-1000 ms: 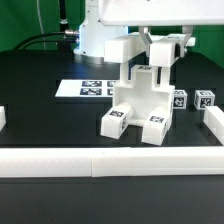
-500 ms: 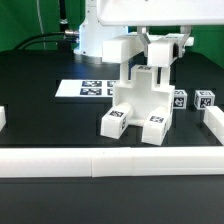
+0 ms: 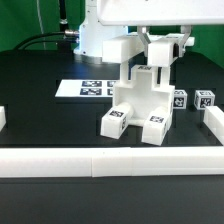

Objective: Assemble chair

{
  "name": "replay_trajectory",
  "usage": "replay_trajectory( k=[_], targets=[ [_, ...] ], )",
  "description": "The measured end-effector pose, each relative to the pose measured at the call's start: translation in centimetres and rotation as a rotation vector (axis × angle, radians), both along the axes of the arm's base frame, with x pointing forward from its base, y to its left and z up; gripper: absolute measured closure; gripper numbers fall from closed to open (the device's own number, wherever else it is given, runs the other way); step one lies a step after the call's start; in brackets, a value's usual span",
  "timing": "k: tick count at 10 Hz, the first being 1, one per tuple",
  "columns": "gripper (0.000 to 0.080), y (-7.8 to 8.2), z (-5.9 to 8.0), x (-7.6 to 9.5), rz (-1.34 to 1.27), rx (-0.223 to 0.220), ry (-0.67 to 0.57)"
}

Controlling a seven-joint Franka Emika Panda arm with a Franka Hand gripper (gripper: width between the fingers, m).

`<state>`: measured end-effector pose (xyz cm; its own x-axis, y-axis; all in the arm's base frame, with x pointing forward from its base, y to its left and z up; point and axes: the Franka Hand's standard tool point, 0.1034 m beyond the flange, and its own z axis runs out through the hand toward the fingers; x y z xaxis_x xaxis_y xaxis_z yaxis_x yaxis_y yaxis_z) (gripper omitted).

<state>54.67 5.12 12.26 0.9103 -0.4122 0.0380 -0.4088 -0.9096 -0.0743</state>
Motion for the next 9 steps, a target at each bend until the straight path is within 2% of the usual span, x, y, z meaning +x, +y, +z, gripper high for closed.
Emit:
replay_trajectory(
  k=[9],
  targets=[
    [0.0515,-0.11,-0.01,-0.12,-0.015,-0.004,-0.037]
  ],
)
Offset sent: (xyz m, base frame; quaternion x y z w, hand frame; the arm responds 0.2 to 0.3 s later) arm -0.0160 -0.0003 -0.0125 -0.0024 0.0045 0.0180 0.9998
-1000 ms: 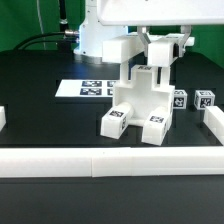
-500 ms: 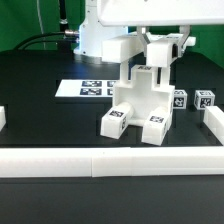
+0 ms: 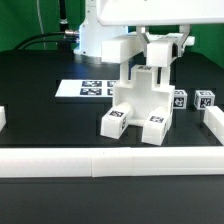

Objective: Assemble chair

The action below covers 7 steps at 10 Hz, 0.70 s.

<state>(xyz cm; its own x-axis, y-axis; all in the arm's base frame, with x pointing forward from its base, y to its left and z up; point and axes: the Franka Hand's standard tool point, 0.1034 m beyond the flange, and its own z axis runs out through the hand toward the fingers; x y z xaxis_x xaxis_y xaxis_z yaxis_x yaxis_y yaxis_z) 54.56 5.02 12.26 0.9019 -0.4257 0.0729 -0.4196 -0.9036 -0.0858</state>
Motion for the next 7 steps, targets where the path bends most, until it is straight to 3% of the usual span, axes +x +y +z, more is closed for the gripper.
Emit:
replay_trajectory(
  k=[7],
  targets=[
    [0.0515,0.24,0.01,-0.52,-0.010,-0.003,-0.034]
  ],
)
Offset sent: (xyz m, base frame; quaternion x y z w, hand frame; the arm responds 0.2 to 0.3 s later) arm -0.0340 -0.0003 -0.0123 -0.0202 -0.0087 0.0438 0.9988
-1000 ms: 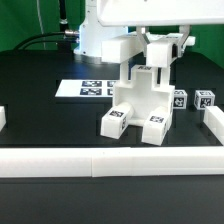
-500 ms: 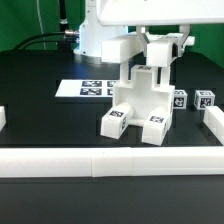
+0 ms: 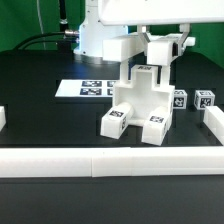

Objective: Assemble chair

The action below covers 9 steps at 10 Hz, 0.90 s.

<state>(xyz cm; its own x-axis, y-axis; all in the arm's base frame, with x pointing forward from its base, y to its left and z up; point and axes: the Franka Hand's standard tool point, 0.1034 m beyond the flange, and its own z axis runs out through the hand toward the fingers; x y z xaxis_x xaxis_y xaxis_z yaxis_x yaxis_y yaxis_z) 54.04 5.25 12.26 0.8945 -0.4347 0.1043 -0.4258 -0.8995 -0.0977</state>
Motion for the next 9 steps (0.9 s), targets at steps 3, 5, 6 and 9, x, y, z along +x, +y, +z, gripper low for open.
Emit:
replay_trajectory(
  k=[3,5,6,9],
  targets=[
    [0.0515,-0.2,0.3,1.1,0.043,-0.010,-0.025],
    [0.0515,-0.2,-0.1,1.7,0.066,-0.018,-0.026],
    [0.0515,-0.2,-0.4,1.7,0.080,-0.021,-0.022],
    [0.0515,-0.2,-0.5,1.6,0.080,-0.022,-0.019]
  ],
)
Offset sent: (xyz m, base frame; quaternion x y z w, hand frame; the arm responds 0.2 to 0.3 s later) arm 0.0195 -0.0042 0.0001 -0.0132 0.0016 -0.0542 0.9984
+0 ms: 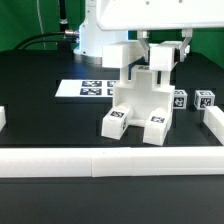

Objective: Assemble chair

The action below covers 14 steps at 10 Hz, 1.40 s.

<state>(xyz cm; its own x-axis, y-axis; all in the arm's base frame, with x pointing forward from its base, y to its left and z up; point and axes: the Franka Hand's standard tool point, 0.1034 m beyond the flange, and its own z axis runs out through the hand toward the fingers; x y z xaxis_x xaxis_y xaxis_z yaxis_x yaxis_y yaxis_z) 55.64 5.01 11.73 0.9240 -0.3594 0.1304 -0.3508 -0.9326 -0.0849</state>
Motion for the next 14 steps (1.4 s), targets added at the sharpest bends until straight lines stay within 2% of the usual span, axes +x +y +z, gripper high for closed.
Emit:
replay_trajectory(
  k=[5,7,9,14],
  targets=[
    [0.0515,-1.2,-2.2,0.7,0.031,-0.026,0.011],
    [0.0515,-2.1,-3.2,1.2,0.032,-0.035,0.018],
    [0.0515,-2.3,-4.0,1.1,0.030,-0.040,0.029],
    [0.0515,-2.3,-4.1,1.4,0.031,-0.043,0.023]
  ],
)
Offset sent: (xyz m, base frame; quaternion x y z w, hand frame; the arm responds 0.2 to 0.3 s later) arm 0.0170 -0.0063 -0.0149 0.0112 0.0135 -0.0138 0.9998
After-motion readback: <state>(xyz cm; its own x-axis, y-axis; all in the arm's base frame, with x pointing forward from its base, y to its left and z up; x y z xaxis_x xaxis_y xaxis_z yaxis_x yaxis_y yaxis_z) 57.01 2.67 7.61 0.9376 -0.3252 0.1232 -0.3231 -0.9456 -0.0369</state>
